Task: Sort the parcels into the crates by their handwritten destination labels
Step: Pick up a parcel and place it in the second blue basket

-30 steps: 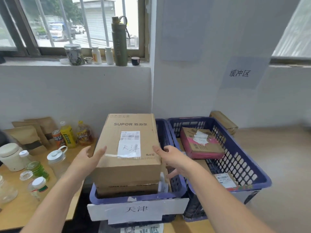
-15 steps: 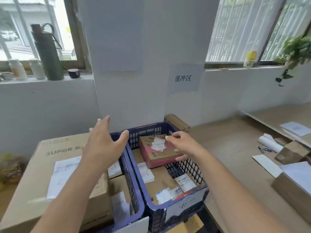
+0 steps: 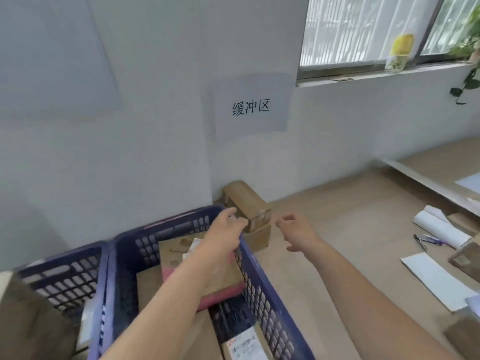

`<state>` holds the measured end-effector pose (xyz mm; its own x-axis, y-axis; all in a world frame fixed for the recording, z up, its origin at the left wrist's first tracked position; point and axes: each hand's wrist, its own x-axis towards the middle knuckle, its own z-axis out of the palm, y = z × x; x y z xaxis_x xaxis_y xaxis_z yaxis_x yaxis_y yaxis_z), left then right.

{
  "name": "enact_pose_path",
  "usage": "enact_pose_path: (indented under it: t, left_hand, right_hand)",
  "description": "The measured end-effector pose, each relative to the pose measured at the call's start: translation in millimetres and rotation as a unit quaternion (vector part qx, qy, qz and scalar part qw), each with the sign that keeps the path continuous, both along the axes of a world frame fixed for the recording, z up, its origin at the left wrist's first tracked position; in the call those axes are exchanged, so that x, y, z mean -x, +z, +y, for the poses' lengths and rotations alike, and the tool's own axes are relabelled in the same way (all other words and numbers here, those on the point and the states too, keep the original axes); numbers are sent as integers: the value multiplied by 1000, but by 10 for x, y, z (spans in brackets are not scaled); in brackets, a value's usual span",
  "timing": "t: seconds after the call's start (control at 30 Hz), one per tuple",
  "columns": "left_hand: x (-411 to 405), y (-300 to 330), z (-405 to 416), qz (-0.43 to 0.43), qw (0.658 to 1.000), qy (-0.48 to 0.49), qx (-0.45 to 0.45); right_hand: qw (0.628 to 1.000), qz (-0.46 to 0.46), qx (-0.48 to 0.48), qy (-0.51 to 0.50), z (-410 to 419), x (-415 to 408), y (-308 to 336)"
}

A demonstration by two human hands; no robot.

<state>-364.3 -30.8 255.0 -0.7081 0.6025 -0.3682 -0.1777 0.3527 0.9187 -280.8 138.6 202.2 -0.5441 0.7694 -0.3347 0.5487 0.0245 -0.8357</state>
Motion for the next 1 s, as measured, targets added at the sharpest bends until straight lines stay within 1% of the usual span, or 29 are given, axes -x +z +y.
enact_pose_path:
  t: [0.03,0.07,0.1,0.2,0.27,0.4,0.5,0.6,0.7,0.77,0.83,0.93,1.0]
  left_hand:
    - [53,-86,212,-96,995,15,-38]
    - [122,-201,409,-164,984,36,-66]
    - [183,-322,595,-196,976,56,-78]
    - [360,-614,1024,-231,962,112,-90]
    - [491,-816,1270,-225,961,131,-91]
    - [695,-1134,1594,-178,974,136,-42]
    - [755,-1247,1711,-180,974,139,-11]
    - [796,-1338,1778,-209,970,122,-8]
    - [795,-1305,1784,-215,971,109,9]
    - [813,-1311,1759,-210,973,97,15]
    - [909,-1507,1774,-185,979,86,23]
    - [926,-1493,1778,-169,983,59,32]
    - [874,-1391,1749,-154,987,41,28]
  right_hand:
    - [1000,-7,3,3,158,77,-96]
    - [1000,-14,5,9,308,152,-187]
    - [1000,-22,5,21,451,235,-288]
    - [996,-48,0,79,814,492,-573]
    - [994,-52,-1,100,1005,655,-709]
    - [997,-20,19,77,1269,943,-910]
    - [995,-9,29,92,1393,1070,-1046]
    - [992,21,74,102,1434,1135,-1155]
    - [993,36,55,94,1447,1133,-1225]
    - [995,42,29,82,1470,1099,-1229]
    - [996,47,24,72,1515,1041,-1216]
    - [996,58,26,61,1584,900,-1102]
    - [996,73,22,51,1576,778,-906]
